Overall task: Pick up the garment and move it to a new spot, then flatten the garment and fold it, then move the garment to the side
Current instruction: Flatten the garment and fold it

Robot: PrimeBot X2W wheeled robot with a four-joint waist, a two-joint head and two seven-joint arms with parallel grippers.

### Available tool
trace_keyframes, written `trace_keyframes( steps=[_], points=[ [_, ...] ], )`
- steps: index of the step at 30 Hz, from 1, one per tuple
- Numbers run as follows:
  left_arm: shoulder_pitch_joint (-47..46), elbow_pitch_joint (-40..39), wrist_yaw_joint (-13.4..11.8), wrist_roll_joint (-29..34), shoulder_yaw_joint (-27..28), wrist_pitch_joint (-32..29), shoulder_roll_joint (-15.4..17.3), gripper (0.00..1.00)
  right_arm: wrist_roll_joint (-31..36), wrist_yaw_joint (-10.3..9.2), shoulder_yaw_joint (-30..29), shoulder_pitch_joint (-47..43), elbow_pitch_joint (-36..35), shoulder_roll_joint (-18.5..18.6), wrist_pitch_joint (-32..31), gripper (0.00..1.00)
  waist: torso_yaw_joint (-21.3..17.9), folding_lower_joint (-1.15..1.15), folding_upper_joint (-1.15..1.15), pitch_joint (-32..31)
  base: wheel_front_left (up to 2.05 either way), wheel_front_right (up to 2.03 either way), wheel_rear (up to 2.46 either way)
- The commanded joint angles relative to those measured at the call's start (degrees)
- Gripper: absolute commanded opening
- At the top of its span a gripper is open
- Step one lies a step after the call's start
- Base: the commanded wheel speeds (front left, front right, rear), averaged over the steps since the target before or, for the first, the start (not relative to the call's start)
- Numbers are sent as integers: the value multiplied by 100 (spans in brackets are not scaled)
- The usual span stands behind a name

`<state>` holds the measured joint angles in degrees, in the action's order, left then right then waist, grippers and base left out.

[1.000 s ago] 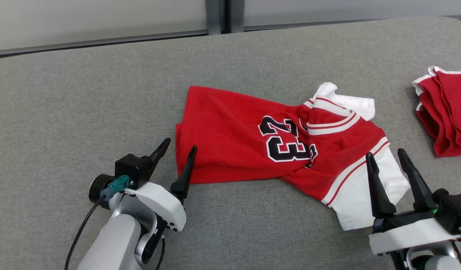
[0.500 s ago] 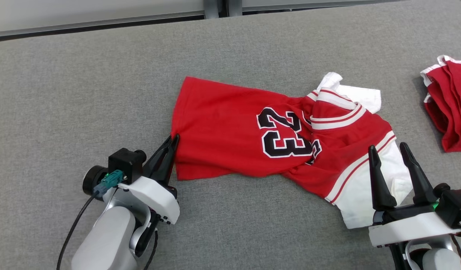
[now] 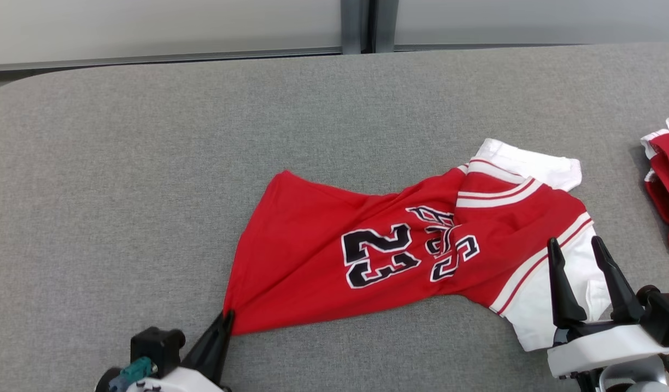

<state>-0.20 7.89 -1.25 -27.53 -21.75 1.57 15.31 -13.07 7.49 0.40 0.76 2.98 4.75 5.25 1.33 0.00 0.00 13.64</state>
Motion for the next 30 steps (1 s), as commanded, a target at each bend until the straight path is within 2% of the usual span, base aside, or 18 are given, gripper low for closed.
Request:
trace_keyframes(
  steps=[1, 6, 9, 10, 11, 18, 24, 30],
  points=[
    [99, -37, -58, -29, 31, -23, 21, 0, -25, -2, -33, -56, 6, 9, -30, 100, 63, 0, 0, -73, 0, 0, 0],
    [680, -65, -250, -285, 65, -190, -52, 0, 5, -2, -121, -187, -1, -1, -119, 100, 117, 0, 0, -221, 0, 0, 0],
    [777, 40, -204, -386, 19, -212, -123, 0, 48, -2, -155, -189, -72, 7, -146, 100, 131, 0, 0, -273, 0, 0, 0],
    [729, 86, -241, -403, 65, -105, -172, 58, 68, -2, -160, -185, -112, 5, -160, 100, 132, 0, 0, -285, 0, 0, 0],
    [664, 125, -244, -402, 90, 2, -223, 100, 85, -2, -161, -185, -143, 3, -163, 100, 128, 0, 0, -304, 0, 0, 0],
    [251, -46, -306, -247, 436, 1125, -457, 100, 214, -2, -132, -201, -510, 69, -271, 100, 60, 0, 0, -434, 0, 0, 0],
    [-158, -297, -403, 114, 760, 1338, -390, 100, 300, -2, -91, -216, -747, 142, -407, 100, -5, 0, 0, -586, 0, 0, 0],
    [-408, -338, -430, 419, 861, 1357, -248, 100, 333, -2, -65, -319, -880, 182, -550, 100, -36, 0, 0, -785, 0, 0, 0]
  ],
)
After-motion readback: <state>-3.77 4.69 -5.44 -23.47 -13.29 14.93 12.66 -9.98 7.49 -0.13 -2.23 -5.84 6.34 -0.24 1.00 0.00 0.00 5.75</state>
